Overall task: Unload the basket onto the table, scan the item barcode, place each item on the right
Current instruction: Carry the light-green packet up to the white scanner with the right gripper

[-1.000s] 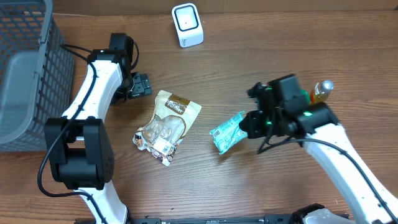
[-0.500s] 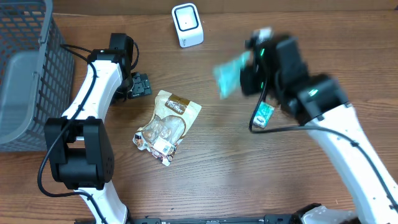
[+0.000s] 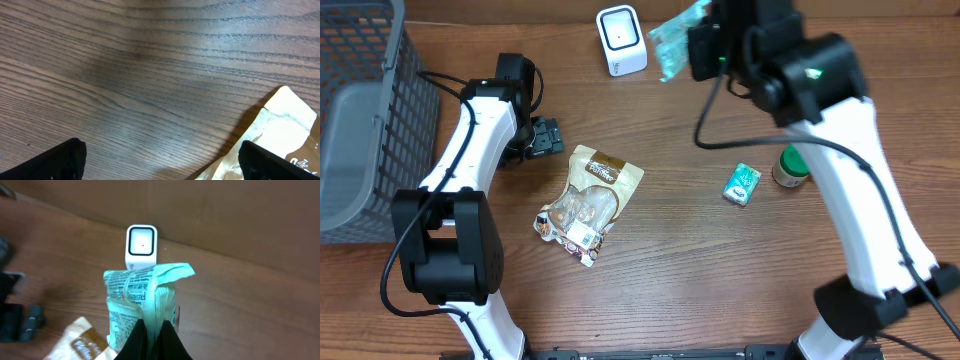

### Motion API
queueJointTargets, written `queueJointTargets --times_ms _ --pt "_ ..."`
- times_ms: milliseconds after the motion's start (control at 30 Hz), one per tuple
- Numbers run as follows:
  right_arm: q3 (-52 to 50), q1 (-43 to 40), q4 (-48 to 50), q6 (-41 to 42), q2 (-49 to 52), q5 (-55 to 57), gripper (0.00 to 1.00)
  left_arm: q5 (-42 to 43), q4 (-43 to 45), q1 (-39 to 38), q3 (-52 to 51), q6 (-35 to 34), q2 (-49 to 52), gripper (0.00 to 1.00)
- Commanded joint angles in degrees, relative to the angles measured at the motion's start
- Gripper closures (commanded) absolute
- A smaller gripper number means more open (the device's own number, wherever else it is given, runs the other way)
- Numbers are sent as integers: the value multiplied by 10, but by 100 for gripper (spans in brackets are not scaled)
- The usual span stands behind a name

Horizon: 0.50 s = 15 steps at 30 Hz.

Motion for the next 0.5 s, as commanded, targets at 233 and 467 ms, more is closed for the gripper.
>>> queueJointTargets --times_ms 233,467 --pt "12 65 97 -176 118 167 96 -7 1 -2 7 3 -11 1" --pt "12 74 194 -231 205 200 92 -7 1 -2 7 3 -11 0"
